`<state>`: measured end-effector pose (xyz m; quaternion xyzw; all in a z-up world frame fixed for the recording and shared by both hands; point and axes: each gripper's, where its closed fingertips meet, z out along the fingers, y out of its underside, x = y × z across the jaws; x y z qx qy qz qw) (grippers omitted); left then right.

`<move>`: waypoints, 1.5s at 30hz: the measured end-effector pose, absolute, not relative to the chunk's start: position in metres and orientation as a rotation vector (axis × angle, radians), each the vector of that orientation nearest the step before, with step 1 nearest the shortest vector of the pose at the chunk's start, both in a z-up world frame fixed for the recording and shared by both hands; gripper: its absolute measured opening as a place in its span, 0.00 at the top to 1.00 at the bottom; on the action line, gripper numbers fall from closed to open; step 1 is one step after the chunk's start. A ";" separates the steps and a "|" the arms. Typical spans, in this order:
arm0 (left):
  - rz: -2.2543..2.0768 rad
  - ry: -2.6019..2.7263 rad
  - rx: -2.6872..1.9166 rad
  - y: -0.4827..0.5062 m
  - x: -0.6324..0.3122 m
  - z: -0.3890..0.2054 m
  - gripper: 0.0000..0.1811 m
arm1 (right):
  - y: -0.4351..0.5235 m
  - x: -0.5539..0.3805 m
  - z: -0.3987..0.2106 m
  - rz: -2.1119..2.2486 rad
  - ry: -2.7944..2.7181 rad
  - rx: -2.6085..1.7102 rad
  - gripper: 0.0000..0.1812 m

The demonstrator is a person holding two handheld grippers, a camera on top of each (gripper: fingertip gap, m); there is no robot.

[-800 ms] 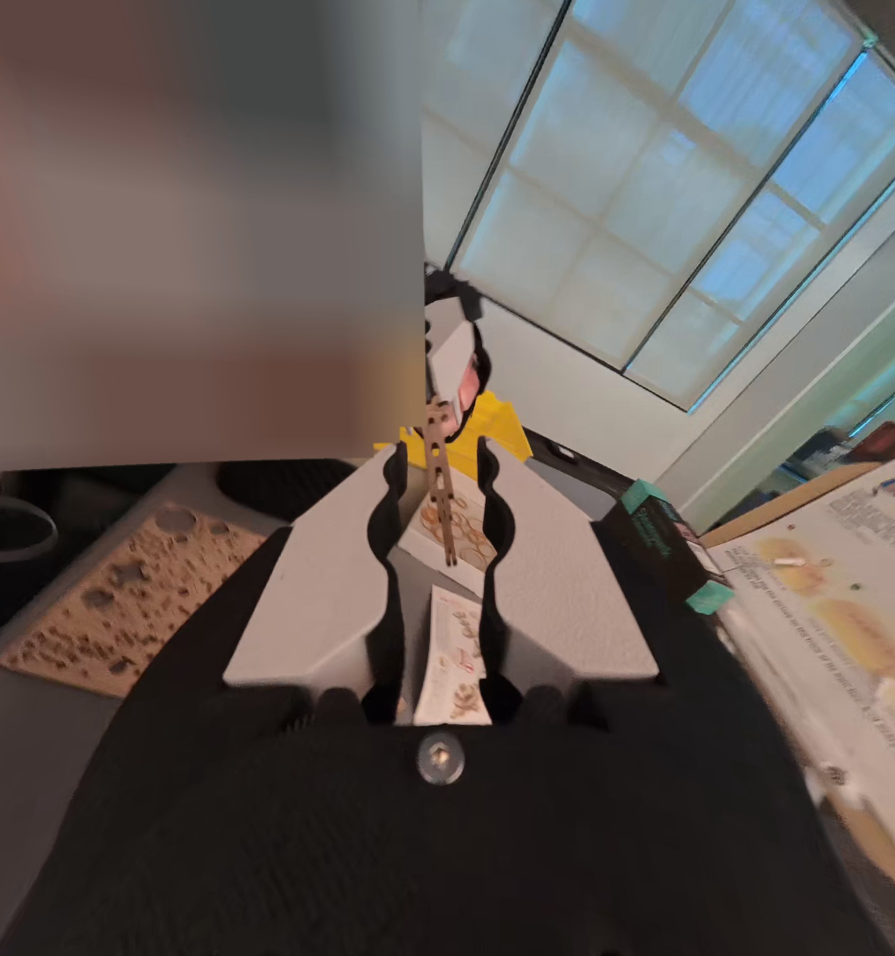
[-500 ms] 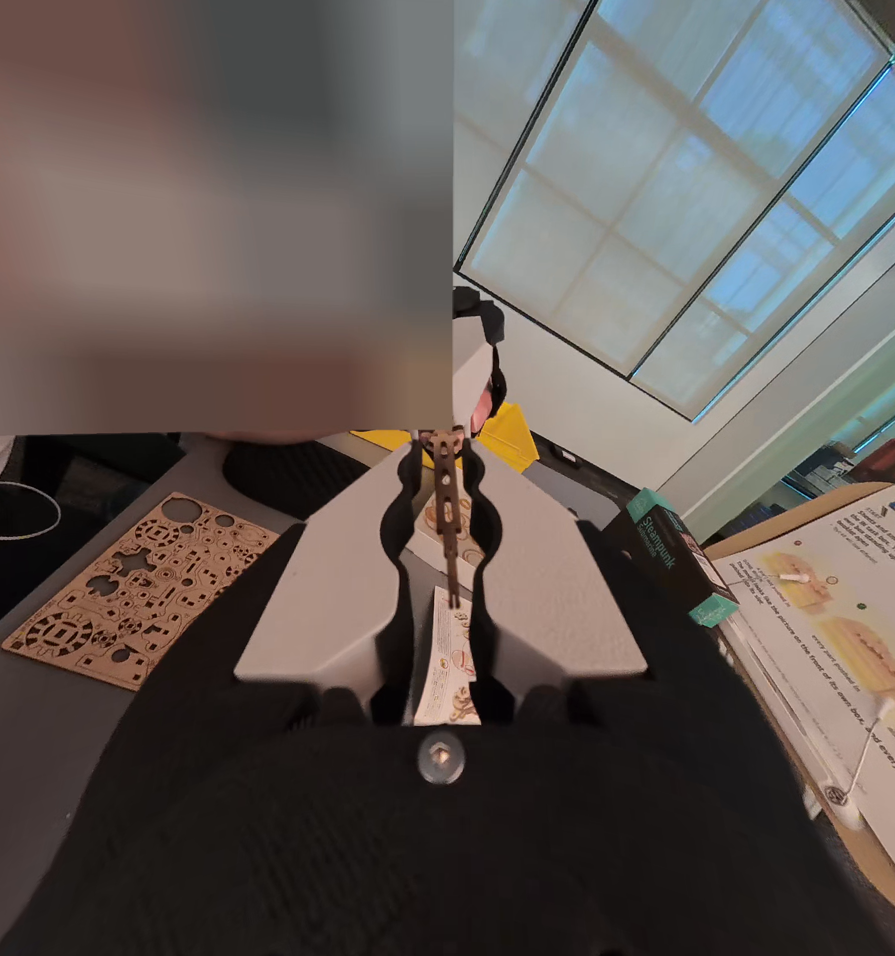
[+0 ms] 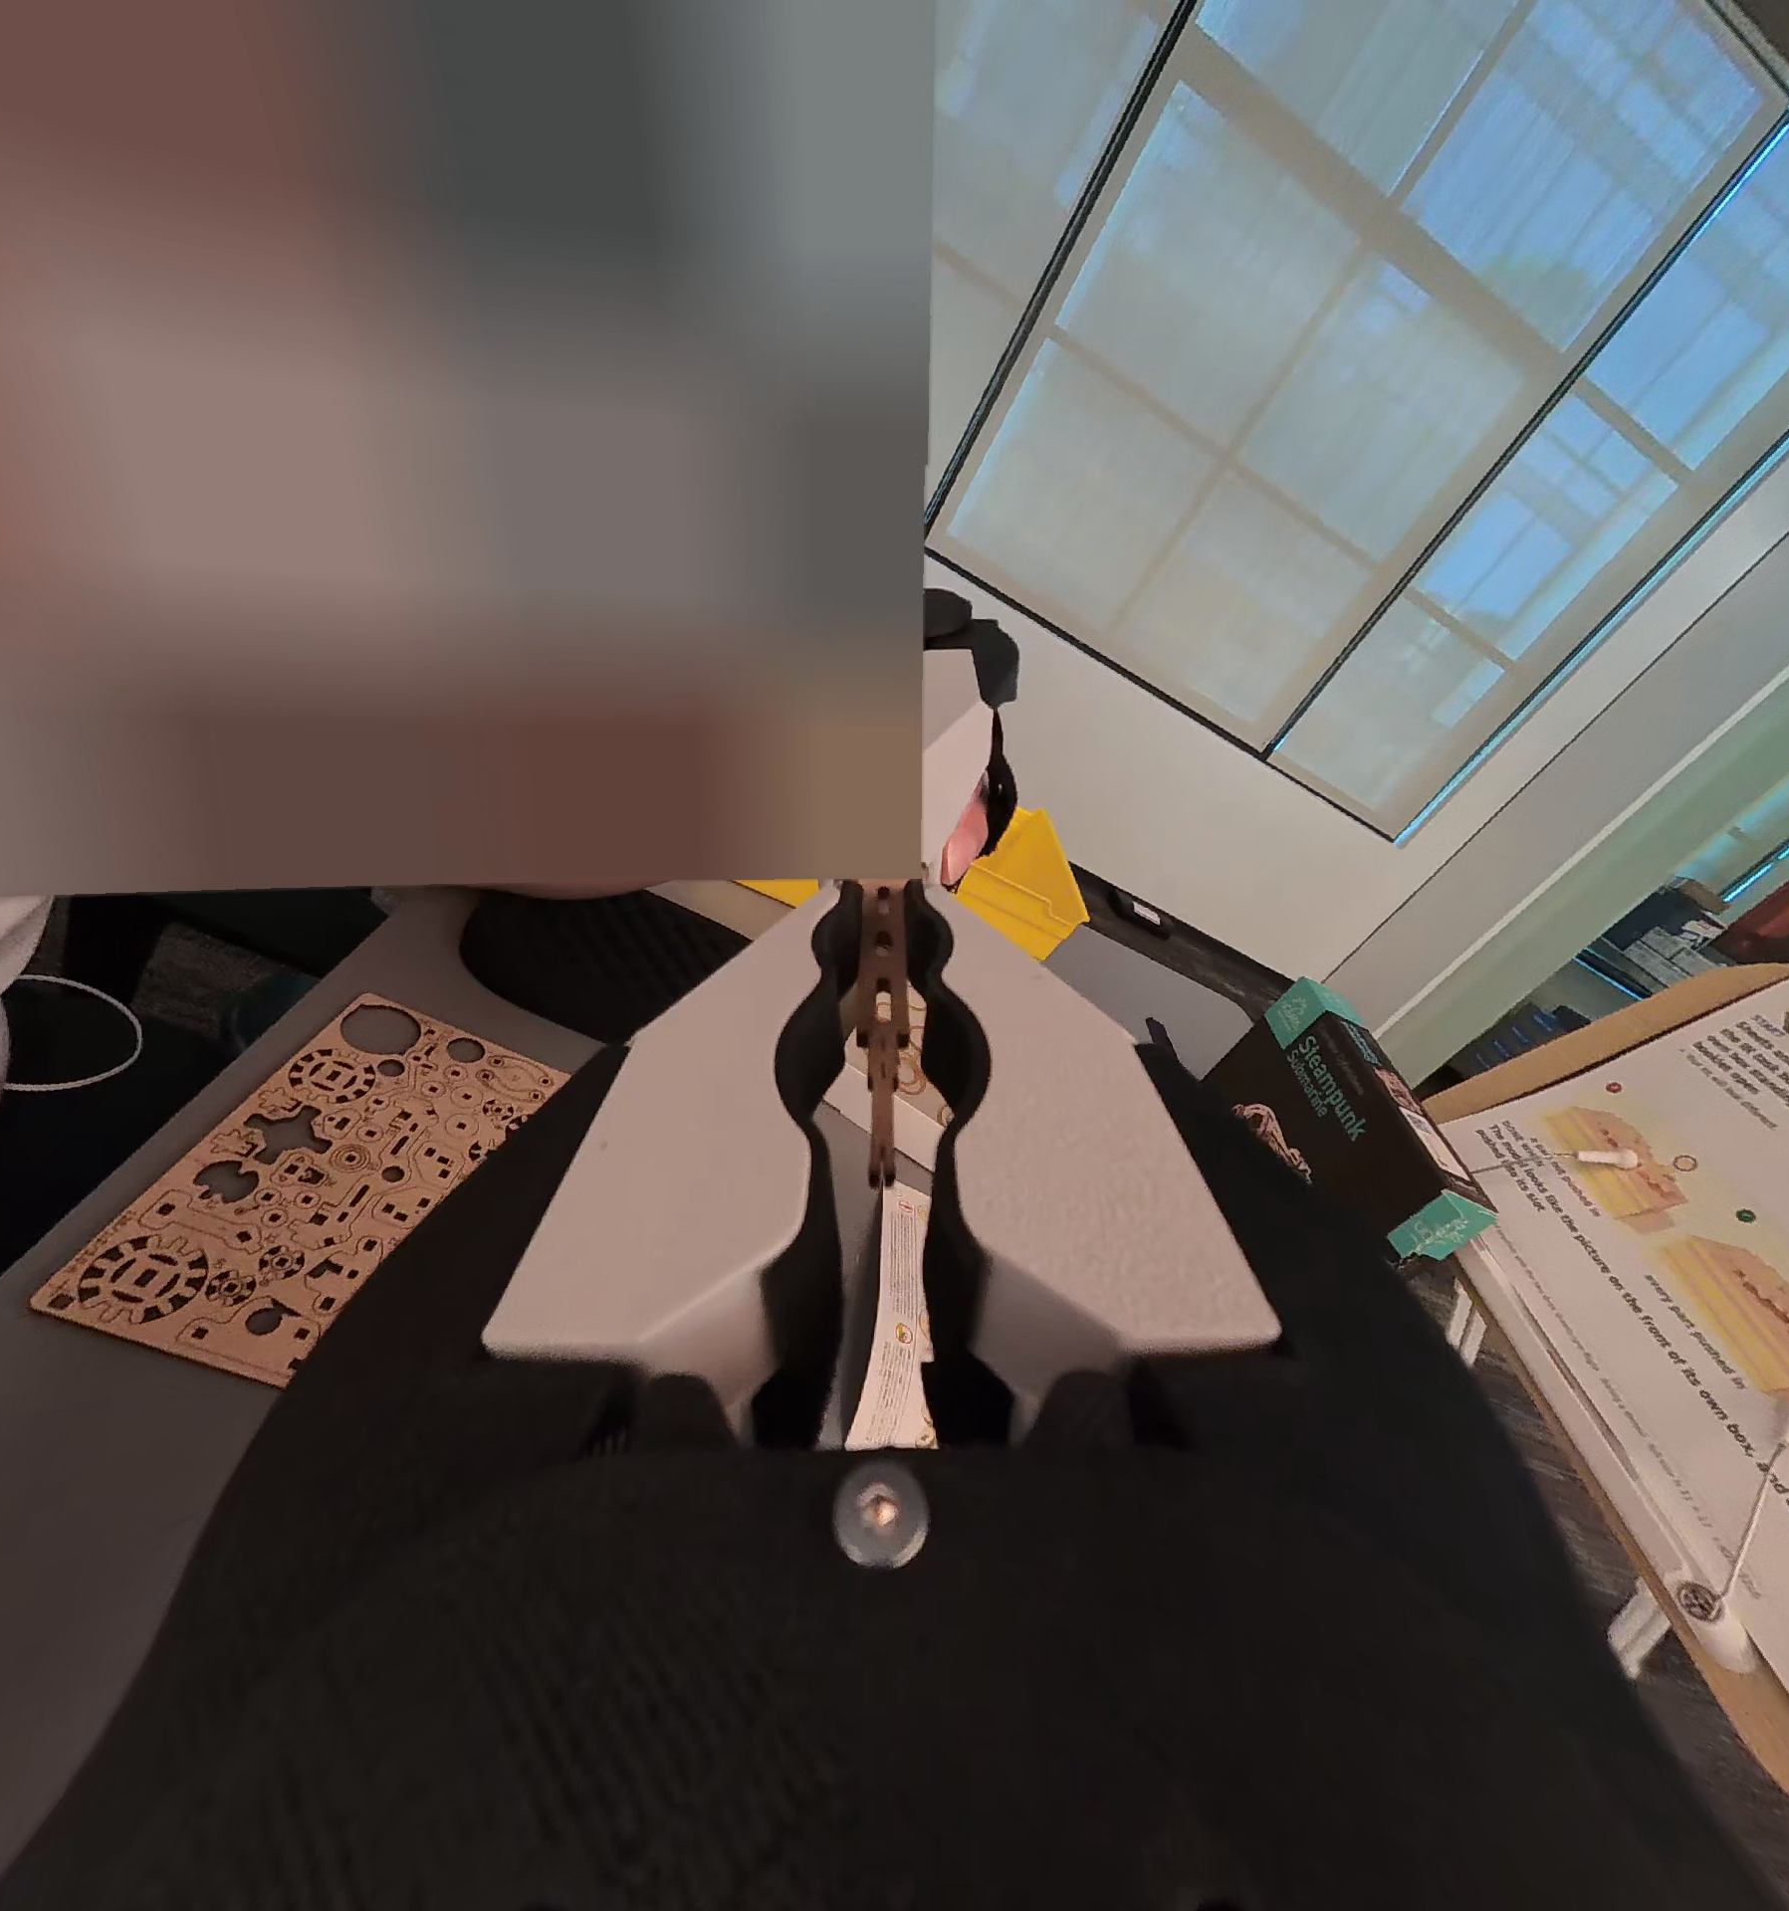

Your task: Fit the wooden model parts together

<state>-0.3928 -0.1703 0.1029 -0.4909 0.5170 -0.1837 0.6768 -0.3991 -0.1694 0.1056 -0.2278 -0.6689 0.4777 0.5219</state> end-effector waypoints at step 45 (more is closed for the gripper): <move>-0.429 1.180 -1.071 -0.177 -0.395 0.105 1.00 | -0.177 -0.402 0.106 1.170 -1.603 -0.564 0.97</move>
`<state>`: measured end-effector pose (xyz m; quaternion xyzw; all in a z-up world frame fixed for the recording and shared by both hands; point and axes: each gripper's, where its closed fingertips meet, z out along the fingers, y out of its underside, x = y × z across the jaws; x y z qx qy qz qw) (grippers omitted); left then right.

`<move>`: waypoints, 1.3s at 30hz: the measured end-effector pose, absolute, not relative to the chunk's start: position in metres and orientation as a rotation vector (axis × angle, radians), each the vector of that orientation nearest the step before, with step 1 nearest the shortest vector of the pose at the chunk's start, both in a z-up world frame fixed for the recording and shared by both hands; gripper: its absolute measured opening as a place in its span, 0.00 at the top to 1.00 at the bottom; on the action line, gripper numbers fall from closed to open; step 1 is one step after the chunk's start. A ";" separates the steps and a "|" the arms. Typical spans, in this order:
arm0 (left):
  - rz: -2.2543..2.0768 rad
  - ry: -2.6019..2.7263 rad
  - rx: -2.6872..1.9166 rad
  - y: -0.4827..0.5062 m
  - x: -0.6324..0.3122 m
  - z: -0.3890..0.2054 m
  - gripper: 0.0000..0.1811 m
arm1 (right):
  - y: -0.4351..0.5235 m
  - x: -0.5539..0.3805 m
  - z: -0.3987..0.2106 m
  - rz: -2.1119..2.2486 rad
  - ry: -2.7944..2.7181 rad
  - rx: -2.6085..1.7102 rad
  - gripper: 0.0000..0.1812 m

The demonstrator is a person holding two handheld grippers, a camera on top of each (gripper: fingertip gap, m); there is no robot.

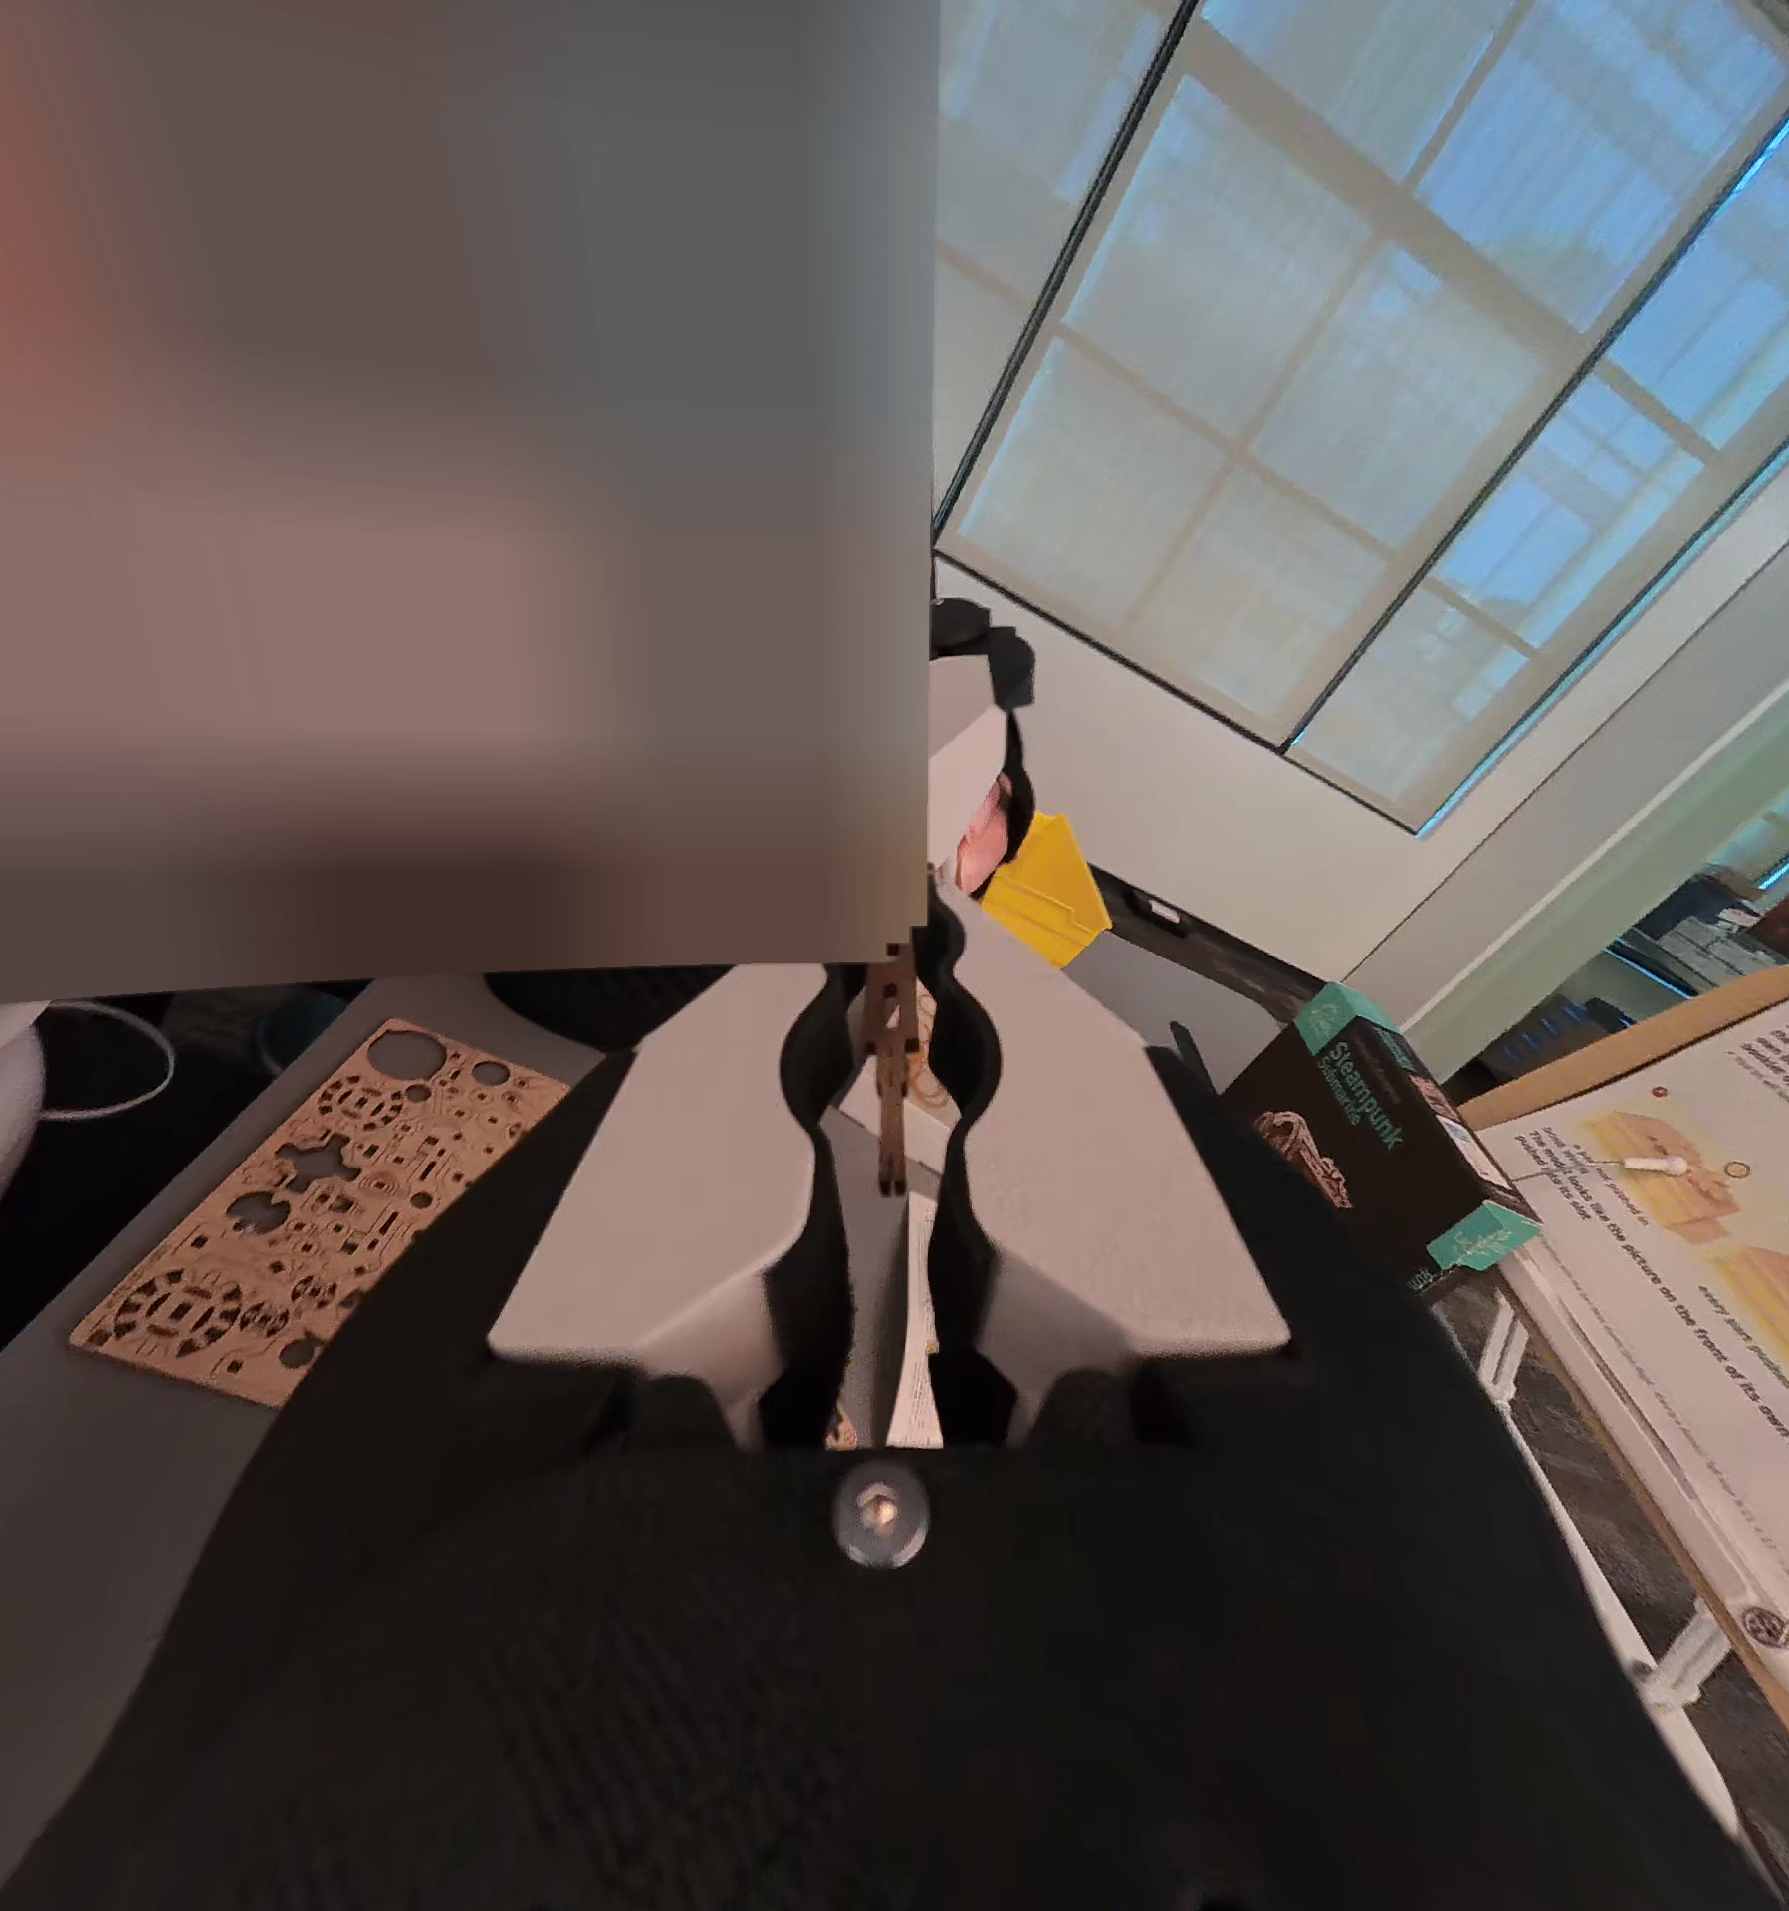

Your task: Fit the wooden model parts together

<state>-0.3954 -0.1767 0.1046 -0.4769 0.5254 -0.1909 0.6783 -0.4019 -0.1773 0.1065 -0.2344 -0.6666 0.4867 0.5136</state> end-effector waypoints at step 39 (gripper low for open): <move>-0.241 1.296 -1.085 -0.175 -0.404 0.095 1.00 | -0.176 -0.412 0.096 1.120 -1.634 -0.609 0.97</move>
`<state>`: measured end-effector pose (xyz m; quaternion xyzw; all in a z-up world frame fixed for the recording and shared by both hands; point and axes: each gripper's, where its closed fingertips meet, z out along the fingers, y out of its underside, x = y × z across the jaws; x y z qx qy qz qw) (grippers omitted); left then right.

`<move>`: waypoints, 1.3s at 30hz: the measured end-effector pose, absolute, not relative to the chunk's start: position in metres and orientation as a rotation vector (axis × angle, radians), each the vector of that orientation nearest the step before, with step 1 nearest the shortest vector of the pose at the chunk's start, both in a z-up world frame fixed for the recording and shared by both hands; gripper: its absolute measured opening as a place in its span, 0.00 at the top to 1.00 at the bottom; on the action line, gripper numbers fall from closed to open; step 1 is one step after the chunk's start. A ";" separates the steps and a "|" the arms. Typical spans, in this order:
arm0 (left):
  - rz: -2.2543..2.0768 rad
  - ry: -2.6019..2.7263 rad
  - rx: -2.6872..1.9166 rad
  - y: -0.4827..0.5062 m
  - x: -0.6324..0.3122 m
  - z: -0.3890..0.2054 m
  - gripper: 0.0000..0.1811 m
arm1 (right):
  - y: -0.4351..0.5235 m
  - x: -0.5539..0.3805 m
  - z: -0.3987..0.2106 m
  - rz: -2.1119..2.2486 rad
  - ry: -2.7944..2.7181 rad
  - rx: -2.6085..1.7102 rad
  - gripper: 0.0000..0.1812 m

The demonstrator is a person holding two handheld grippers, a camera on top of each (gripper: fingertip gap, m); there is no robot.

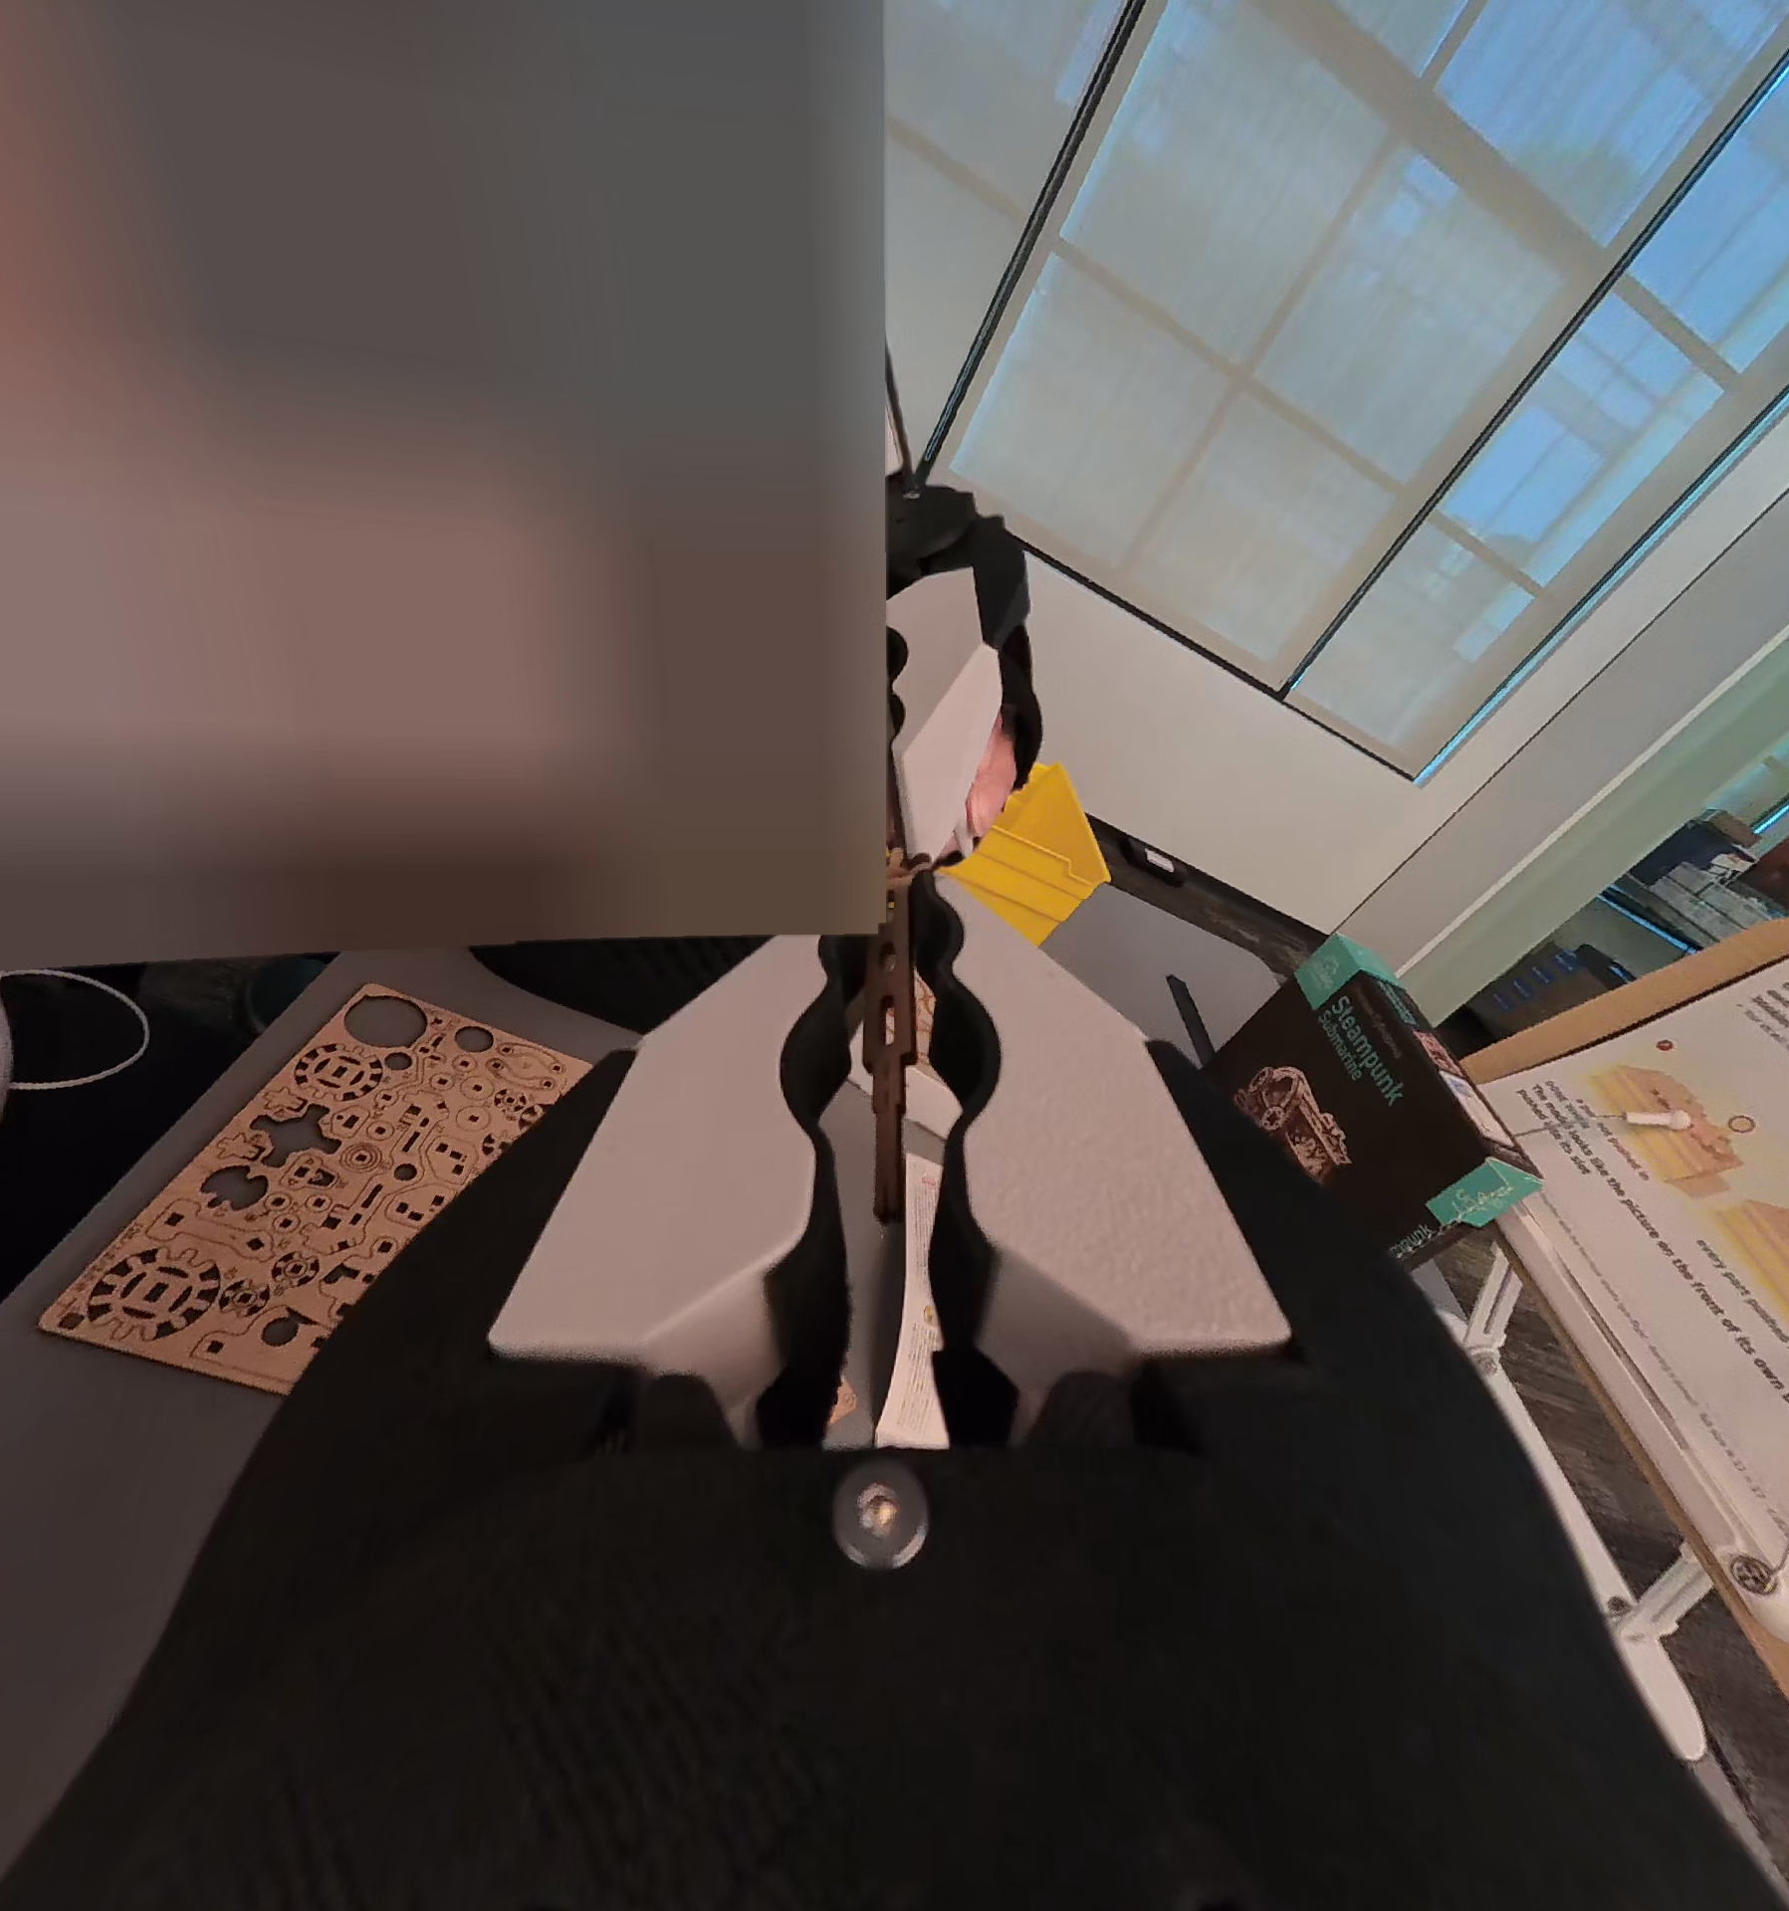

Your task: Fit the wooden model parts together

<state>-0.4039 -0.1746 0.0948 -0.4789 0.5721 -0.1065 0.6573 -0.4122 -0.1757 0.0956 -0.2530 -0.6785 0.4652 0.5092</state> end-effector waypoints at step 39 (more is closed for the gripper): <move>-0.412 1.257 -1.098 -0.183 -0.392 0.095 1.00 | -0.182 -0.400 0.097 0.935 -1.677 -0.490 0.97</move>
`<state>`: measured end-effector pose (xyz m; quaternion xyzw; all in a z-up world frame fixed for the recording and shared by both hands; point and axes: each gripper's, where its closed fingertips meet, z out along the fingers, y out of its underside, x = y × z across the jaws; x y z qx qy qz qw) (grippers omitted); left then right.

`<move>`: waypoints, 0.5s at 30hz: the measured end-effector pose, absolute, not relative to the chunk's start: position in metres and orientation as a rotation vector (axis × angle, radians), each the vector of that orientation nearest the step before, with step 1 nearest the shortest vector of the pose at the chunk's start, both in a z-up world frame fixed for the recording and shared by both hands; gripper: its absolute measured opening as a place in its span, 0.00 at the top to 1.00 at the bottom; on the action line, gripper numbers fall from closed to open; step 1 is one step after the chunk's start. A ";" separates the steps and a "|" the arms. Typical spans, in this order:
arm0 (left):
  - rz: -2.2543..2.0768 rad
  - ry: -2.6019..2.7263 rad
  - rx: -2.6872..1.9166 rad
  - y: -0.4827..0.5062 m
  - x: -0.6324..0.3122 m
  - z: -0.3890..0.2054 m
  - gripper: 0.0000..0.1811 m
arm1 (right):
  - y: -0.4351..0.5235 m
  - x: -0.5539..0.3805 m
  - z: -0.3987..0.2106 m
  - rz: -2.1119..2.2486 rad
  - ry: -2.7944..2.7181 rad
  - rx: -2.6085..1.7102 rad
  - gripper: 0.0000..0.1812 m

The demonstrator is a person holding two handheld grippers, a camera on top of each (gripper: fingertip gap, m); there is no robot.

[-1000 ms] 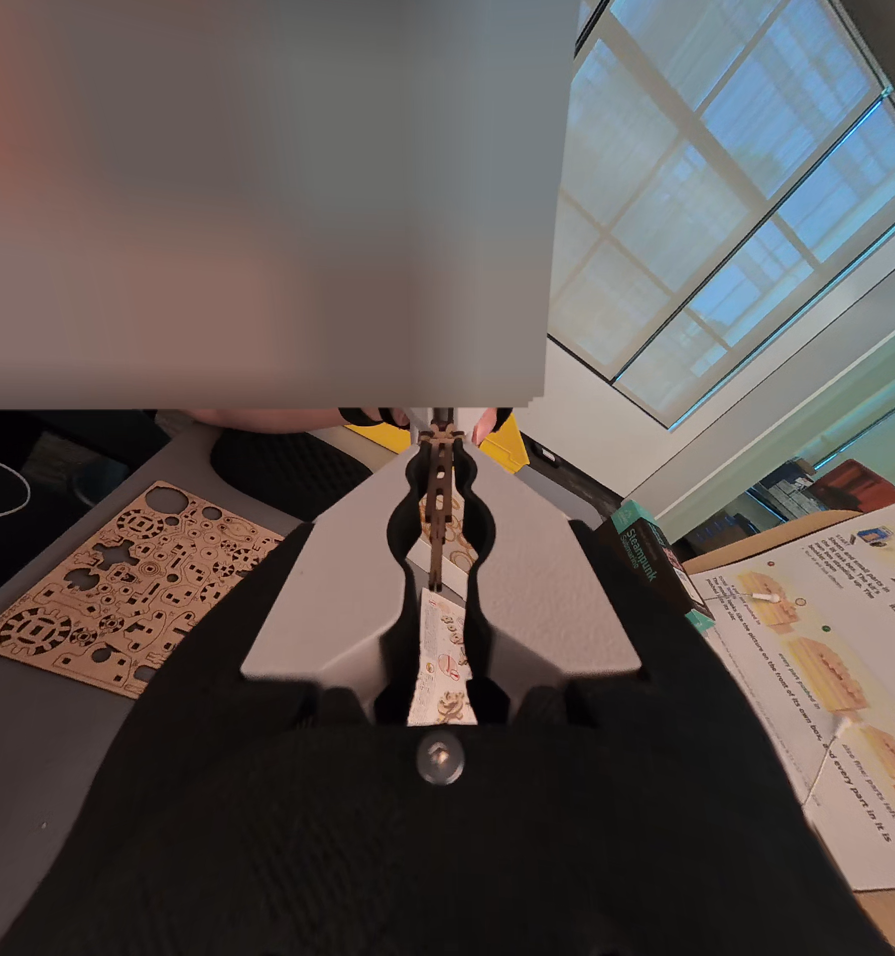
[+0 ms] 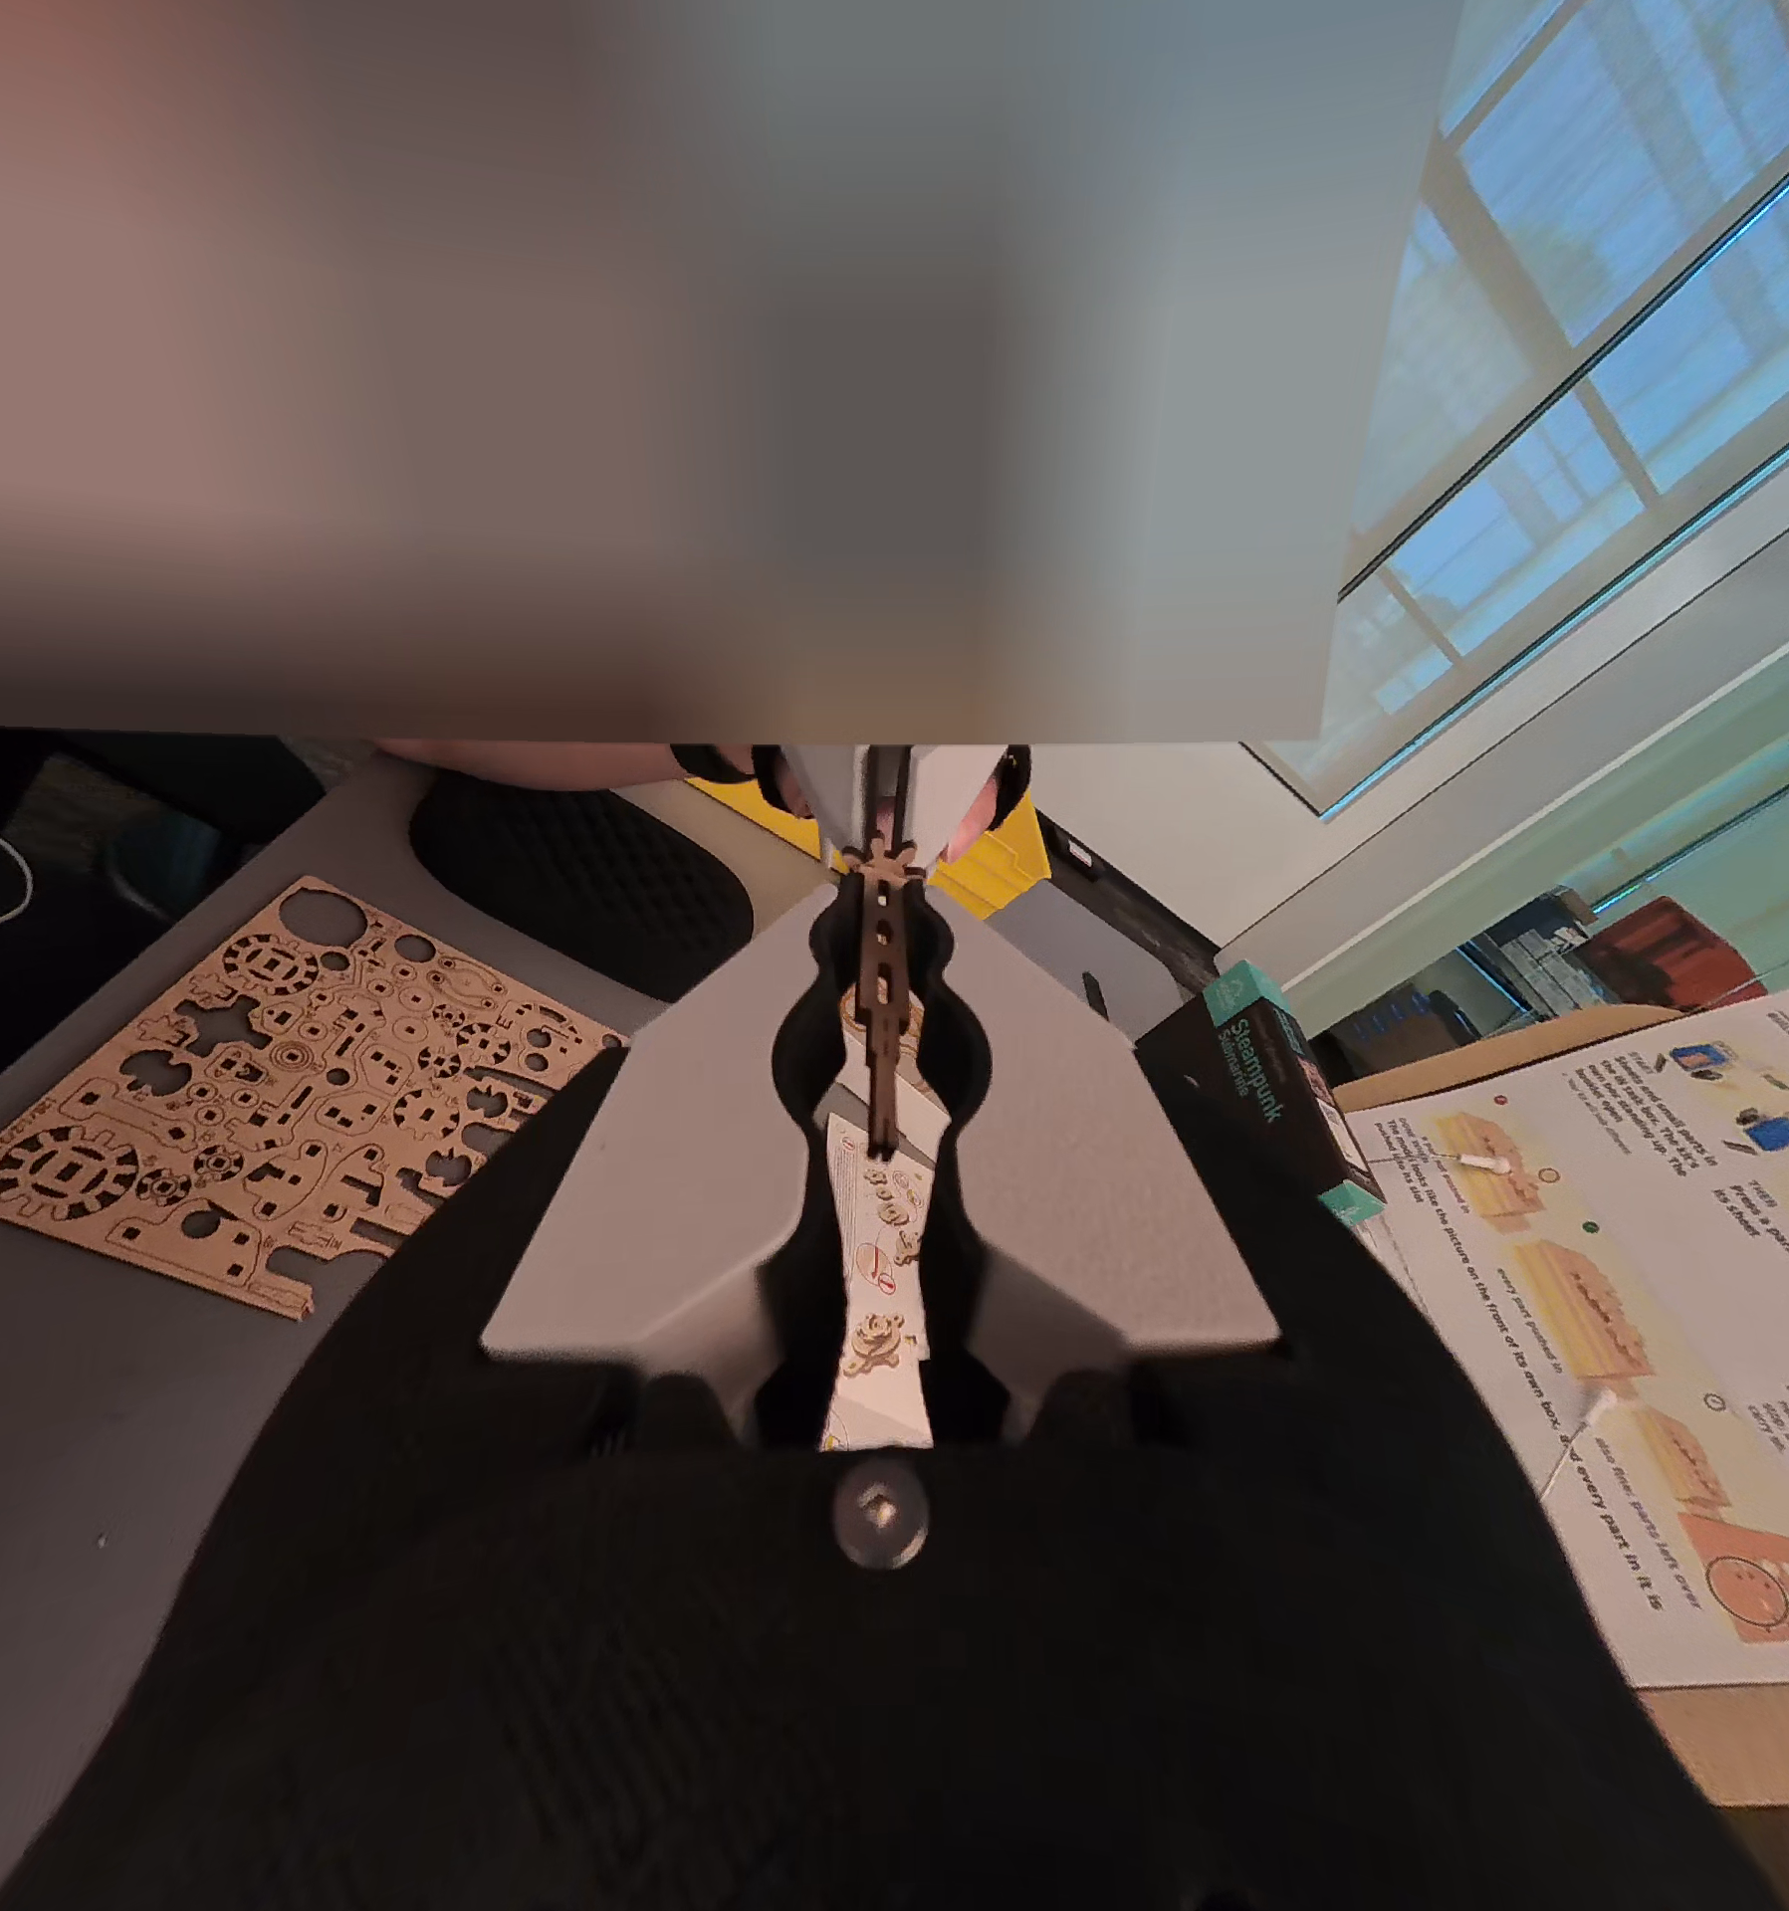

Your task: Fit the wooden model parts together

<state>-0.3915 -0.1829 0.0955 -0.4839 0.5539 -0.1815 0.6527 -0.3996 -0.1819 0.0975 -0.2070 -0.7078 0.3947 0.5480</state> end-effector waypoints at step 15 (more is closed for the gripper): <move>-0.466 1.226 -1.053 -0.186 -0.391 0.101 1.00 | -0.185 -0.399 0.104 0.954 -1.625 -0.462 0.97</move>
